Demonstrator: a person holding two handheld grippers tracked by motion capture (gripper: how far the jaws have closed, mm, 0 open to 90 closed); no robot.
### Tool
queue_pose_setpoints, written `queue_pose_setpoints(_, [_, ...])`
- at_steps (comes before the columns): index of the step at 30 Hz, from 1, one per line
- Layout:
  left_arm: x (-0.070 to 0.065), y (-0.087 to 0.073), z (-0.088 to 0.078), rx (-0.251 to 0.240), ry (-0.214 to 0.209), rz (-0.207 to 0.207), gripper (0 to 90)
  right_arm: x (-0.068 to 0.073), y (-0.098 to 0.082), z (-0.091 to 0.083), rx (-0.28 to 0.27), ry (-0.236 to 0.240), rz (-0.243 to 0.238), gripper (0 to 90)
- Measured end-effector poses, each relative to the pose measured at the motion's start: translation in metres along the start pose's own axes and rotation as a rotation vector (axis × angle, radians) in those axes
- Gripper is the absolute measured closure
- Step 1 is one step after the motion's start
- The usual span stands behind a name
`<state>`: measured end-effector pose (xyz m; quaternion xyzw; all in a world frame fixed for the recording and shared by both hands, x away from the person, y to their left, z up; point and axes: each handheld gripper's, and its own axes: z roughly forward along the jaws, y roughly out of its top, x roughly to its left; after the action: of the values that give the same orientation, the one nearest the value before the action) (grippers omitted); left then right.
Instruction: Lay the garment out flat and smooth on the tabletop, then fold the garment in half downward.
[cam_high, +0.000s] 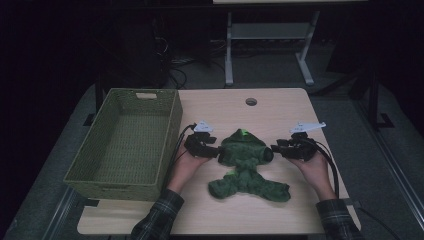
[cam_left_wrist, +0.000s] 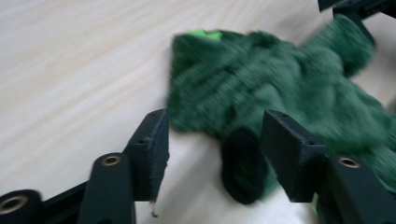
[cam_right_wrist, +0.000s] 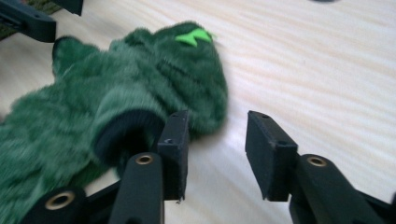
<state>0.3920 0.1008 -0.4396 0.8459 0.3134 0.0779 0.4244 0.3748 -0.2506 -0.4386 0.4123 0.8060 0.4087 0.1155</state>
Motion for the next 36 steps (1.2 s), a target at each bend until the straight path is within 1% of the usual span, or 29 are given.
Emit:
queue_pose_setpoints(2, [-0.006,-0.005,-0.003,0.000,-0.009,0.008,36.9,0.002,-0.004,-0.005,-0.013,-0.008,-0.009,58.5])
queue_pose_setpoints(4, [-0.011,-0.010,-0.007,-0.005,-0.012,0.017,34.7,0.004,-0.008,-0.008,-0.002,-0.012,-0.015,57.6])
queue_pose_setpoints(5, [-0.014,-0.013,-0.010,-0.009,-0.016,0.020,34.1,0.005,-0.010,-0.010,0.003,-0.014,-0.007,57.4])
queue_pose_setpoints(7, [-0.019,-0.019,-0.016,-0.022,-0.018,0.027,33.9,0.007,-0.014,-0.016,-0.012,-0.025,-0.012,57.5])
queue_pose_setpoints(8, [-0.022,-0.022,-0.018,-0.033,-0.026,0.024,33.8,0.009,-0.016,-0.017,-0.007,-0.025,-0.012,57.5])
queue_pose_setpoints(11, [-0.030,-0.031,-0.025,-0.038,-0.037,0.035,33.1,0.014,-0.020,-0.021,0.004,-0.025,-0.021,57.3])
queue_pose_setpoints(13, [-0.035,-0.037,-0.029,-0.047,-0.044,0.038,33.2,0.018,-0.023,-0.024,-0.004,-0.035,-0.033,57.3])
queue_pose_setpoints(15, [-0.040,-0.041,-0.033,-0.046,-0.047,0.049,32.9,0.021,-0.026,-0.025,-0.002,-0.035,-0.036,56.7])
queue_pose_setpoints(17, [-0.045,-0.045,-0.037,-0.049,-0.055,0.054,32.7,0.023,-0.030,-0.028,0.007,-0.030,-0.024,56.3])
queue_pose_setpoints(18, [-0.047,-0.048,-0.038,-0.047,-0.058,0.059,32.3,0.024,-0.031,-0.029,0.002,-0.026,-0.025,56.3])
queue_pose_setpoints(19, [-0.049,-0.050,-0.039,-0.038,-0.063,0.070,32.2,0.025,-0.033,-0.032,-0.007,-0.034,-0.028,56.3])
queue_pose_setpoints(20, [-0.051,-0.052,-0.040,-0.037,-0.066,0.072,32.2,0.026,-0.035,-0.034,-0.012,-0.036,-0.031,56.3])
queue_pose_setpoints(21, [-0.054,-0.054,-0.041,-0.034,-0.068,0.077,32.2,0.027,-0.037,-0.036,-0.009,-0.029,-0.024,56.3])
queue_pose_setpoints(27, [-0.066,-0.068,-0.044,-0.006,-0.083,0.102,32.2,0.036,-0.047,-0.044,-0.018,-0.014,-0.036,55.8])
queue_pose_setpoints(28, [-0.068,-0.071,-0.044,-0.006,-0.086,0.099,32.2,0.037,-0.049,-0.045,-0.016,-0.014,-0.038,55.7])
queue_pose_setpoints(30, [-0.070,-0.075,-0.044,0.006,-0.087,0.106,32.2,0.040,-0.052,-0.047,-0.008,-0.008,-0.041,54.5])
queue_pose_setpoints(31, [-0.071,-0.077,-0.044,0.007,-0.089,0.100,32.2,0.041,-0.053,-0.048,-0.013,-0.012,-0.044,54.5])
queue_pose_setpoints(33, [-0.072,-0.080,-0.044,0.011,-0.095,0.102,31.9,0.043,-0.057,-0.051,-0.018,-0.005,-0.043,54.3])
queue_pose_setpoints(34, [-0.072,-0.081,-0.043,0.020,-0.092,0.111,31.4,0.045,-0.059,-0.052,-0.018,-0.004,-0.046,54.3])
queue_pose_setpoints(35, [-0.072,-0.082,-0.043,0.026,-0.093,0.107,30.8,0.046,-0.060,-0.053,-0.015,-0.001,-0.046,54.3])
queue_pose_setpoints(36, [-0.071,-0.084,-0.043,0.029,-0.095,0.112,30.4,0.047,-0.062,-0.054,-0.014,0.000,-0.047,54.1])
